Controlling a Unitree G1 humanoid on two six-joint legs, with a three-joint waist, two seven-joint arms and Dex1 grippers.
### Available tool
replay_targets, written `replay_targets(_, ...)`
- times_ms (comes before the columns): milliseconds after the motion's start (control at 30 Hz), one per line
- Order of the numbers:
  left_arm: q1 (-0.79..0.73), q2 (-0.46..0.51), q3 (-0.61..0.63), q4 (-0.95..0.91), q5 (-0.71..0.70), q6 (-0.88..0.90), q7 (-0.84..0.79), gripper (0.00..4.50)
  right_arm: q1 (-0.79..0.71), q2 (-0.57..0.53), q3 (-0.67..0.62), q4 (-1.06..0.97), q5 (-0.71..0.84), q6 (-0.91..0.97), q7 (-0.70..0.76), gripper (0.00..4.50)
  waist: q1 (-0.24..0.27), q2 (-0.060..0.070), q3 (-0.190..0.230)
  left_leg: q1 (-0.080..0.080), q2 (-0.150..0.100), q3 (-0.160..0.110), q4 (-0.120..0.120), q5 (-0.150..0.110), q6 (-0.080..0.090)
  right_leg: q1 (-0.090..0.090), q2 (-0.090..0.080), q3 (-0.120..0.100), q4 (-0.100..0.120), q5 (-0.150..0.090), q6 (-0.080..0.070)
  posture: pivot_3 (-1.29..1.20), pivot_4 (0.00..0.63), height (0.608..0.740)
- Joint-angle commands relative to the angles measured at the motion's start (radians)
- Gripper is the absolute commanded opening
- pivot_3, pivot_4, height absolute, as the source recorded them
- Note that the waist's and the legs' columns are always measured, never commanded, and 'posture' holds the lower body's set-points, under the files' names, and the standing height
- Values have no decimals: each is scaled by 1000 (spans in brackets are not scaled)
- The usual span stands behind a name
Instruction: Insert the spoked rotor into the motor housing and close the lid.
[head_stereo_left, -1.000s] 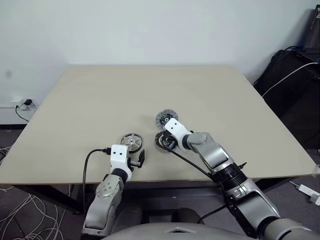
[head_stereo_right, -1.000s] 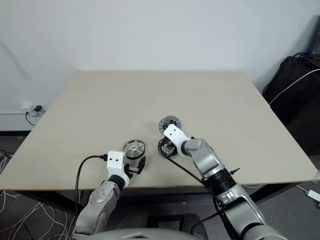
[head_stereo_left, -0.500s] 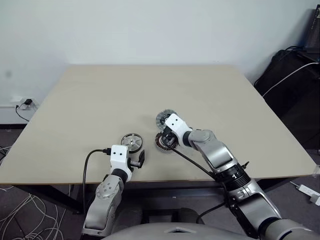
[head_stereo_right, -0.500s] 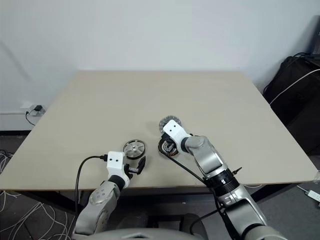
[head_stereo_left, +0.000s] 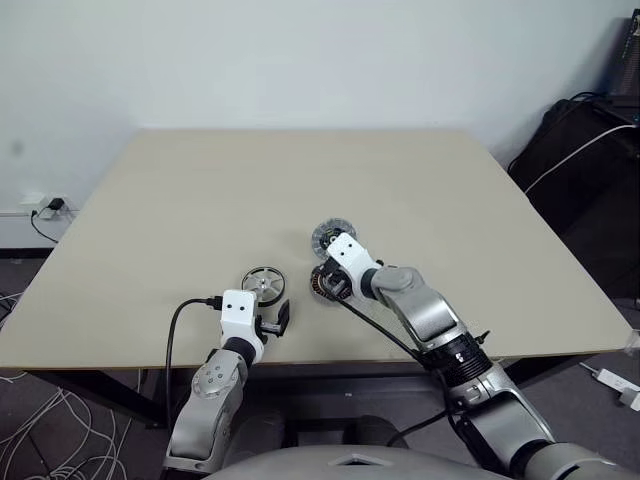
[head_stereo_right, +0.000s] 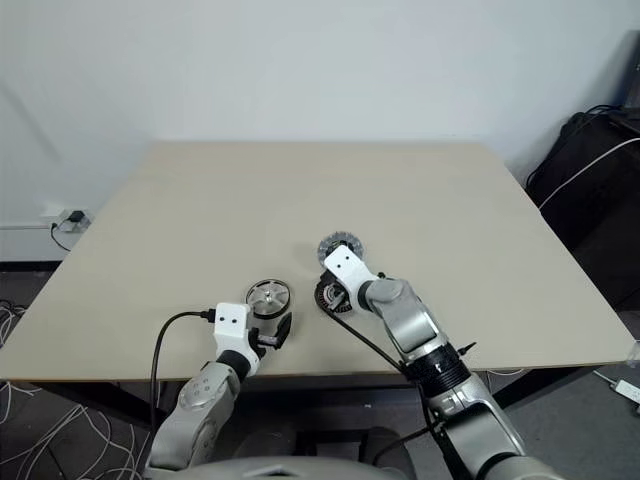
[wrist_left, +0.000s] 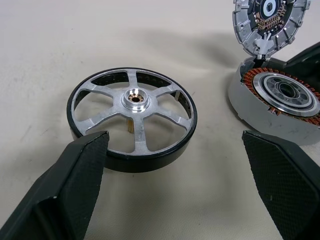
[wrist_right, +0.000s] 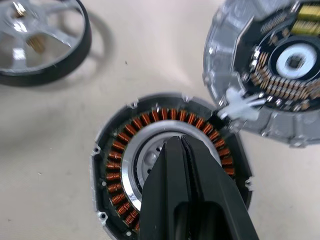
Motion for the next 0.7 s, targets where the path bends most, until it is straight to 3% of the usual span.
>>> replay_targets(33,-9,-4,5,-31,-5,-18,-1,4500,-23,3,-14,45,-6,-33,-12,31,-1,0,0,0,0,0,0,0,0,0,0,0,0,0,0,0,0,740)
replay_targets(167,-10,-4,5,-30,-5,-19,-1,4500,-22,2,-21,82,-5,-53,-16,31,-1,0,-1,1,0,0,0,0,0,0,0,0,0,0,0,0,0,740)
replay_targets(700,-18,-2,-1,-22,-4,-14,-14,4500,11,-33,-38,-99,18,-15,6,31,0,1,0,0,0,0,0,0,0,0,0,0,0,0,0,0,0,740)
